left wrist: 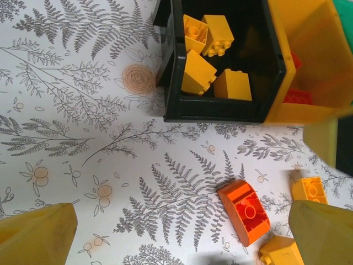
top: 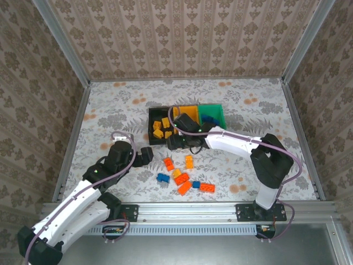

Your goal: Sort the legos into containers by color

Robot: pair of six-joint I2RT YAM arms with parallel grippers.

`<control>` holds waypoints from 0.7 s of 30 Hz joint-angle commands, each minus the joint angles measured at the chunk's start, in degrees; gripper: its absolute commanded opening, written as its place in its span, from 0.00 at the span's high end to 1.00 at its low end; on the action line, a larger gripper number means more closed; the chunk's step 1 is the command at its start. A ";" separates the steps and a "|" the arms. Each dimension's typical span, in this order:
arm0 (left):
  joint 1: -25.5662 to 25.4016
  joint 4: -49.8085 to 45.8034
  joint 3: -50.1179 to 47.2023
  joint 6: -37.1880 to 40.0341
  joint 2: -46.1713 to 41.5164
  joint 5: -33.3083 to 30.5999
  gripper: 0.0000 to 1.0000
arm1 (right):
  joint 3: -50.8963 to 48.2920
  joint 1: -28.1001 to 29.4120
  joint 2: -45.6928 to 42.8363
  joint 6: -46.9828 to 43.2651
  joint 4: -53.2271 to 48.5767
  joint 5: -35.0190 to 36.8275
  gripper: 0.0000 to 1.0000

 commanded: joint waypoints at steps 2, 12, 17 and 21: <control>0.75 0.58 -1.62 -1.13 0.38 0.74 0.00 | -6.57 0.69 -2.52 2.03 -0.60 3.32 0.28; 1.43 0.51 -2.27 -1.68 1.00 1.20 0.00 | -9.25 3.34 1.14 2.31 -2.77 6.54 0.31; 1.73 0.52 -2.64 -1.70 0.65 1.25 0.00 | -10.59 4.23 1.70 1.11 -5.04 10.33 0.41; 1.90 0.83 -2.71 -1.70 0.74 1.13 0.00 | -10.84 4.51 3.19 0.86 -5.61 11.67 0.51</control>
